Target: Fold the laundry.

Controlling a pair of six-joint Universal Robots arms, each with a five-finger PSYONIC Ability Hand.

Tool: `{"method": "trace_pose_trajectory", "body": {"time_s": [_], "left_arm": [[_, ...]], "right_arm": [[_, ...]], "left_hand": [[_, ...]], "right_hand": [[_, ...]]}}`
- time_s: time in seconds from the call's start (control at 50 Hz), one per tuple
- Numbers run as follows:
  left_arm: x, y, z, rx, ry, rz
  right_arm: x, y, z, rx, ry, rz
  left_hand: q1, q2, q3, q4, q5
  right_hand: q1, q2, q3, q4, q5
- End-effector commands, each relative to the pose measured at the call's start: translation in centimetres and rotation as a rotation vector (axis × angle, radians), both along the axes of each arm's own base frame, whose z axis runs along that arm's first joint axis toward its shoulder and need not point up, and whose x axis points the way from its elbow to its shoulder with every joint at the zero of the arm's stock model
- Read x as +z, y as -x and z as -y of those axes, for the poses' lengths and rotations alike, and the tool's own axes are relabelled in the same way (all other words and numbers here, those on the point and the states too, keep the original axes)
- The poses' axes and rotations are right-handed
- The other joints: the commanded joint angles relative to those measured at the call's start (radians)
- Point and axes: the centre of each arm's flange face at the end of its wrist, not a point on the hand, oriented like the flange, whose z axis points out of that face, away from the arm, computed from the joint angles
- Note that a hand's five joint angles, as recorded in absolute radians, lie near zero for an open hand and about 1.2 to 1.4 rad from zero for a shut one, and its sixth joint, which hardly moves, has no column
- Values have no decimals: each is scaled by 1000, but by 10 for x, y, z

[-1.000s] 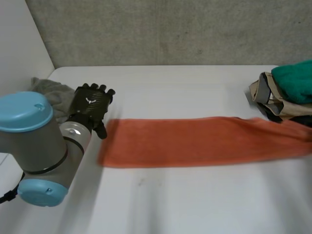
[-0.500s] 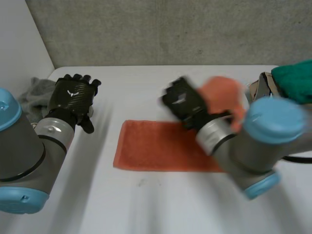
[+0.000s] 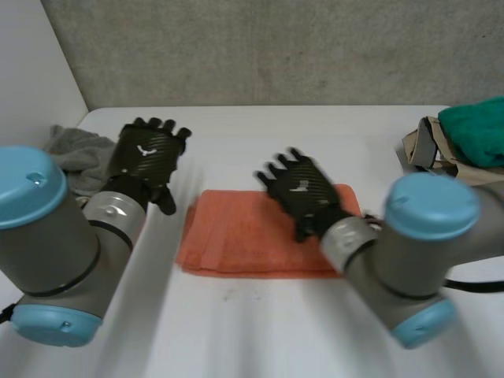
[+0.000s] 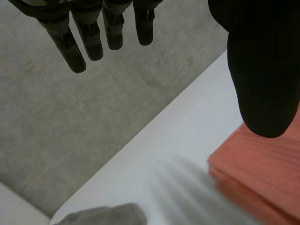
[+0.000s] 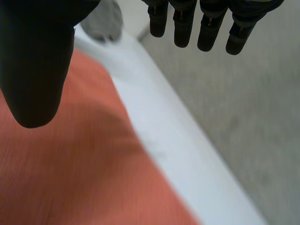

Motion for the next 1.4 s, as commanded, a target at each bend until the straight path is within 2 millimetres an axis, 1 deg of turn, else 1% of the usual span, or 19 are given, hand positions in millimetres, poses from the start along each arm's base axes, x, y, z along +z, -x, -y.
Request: {"method": "trace_pose_trajectory", "body": {"time_s": [0.02,0.1,0.12,0.14,0.18,0.24,0.34,0.4,0.48,0.6,0.64,0.66,0.7,0.74,0.88,1.04,1.16,1.26,1.4], "left_arm": [[-9,18,-12,-60,-17,10],[-11,19,-14,-67,-24,14],[-11,19,-14,-67,-23,16],[-12,19,-14,-67,-26,16],[-13,19,-14,-67,-28,17],[-11,19,-15,-67,-25,15],[-6,17,-16,-61,-13,10],[3,15,-17,-56,7,-2],[8,9,-14,-36,15,-11],[5,-4,-4,17,-2,-24],[4,-7,-2,33,-11,-37],[3,-9,0,48,-19,-53],[4,-10,1,58,-26,-76],[6,-9,2,59,-31,-107],[13,3,1,21,-30,-168],[-10,53,-30,-130,-122,-201],[-48,65,-32,-137,-220,-132],[-82,59,-27,-49,-323,-18],[-96,43,-19,76,-365,96]], "right_arm": [[-32,56,7,-155,-232,-119],[-46,68,13,-196,-264,-158],[-48,71,15,-207,-262,-169],[-50,78,22,-241,-252,-189],[-49,83,28,-266,-224,-206],[-42,86,38,-311,-145,-224],[-27,76,50,-304,3,-225],[-2,40,36,-198,162,-186],[11,-29,-21,80,313,-98],[-30,-69,-78,406,248,-91],[-34,-70,-80,434,237,-87],[-33,-69,-80,434,231,-81],[-31,-68,-79,420,212,-65],[-26,-66,-73,362,150,-11],[17,-15,-9,13,-124,262],[25,8,11,-104,-433,388],[6,4,23,-137,-523,333],[-14,-7,28,-112,-607,280],[-42,-12,28,-77,-558,109]], "left_hand": [[-23,-29,-32,-27,-49],[-23,-29,-32,-27,-49],[-23,-29,-32,-27,-49],[-23,-29,-32,-27,-49],[-23,-29,-32,-27,-49],[-23,-29,-32,-27,-49],[-23,-29,-32,-27,-49],[-23,-29,-32,-27,-49],[-23,-29,-32,-27,-49],[-23,-29,-32,-27,-49],[-23,-29,-32,-27,-49],[-23,-29,-32,-27,-49],[-23,-29,-32,-27,-49],[-19,-26,-28,-23,-45],[-16,-23,-25,-20,-42],[28,21,19,24,2],[28,21,19,24,2],[28,21,19,24,2],[25,18,16,21,-1]], "right_hand": [[-55,-43,-41,-30,-49],[212,224,226,237,218],[420,432,434,445,426],[864,876,877,889,870],[1165,1177,1179,1190,1171],[1166,1179,1180,1192,1173],[1166,1179,1180,1192,1173],[1166,1179,1180,1192,1173],[1166,1179,1180,1192,1173],[1166,1179,1180,1192,1173],[1166,1179,1180,1192,1173],[769,781,783,794,775],[269,281,283,294,275],[-55,-43,-41,-30,-49],[-55,-43,-41,-30,-49],[-55,-43,-41,-30,-49],[-55,-43,-41,-30,-49],[-55,-43,-41,-30,-49],[-55,-43,-41,-30,-49]]}}
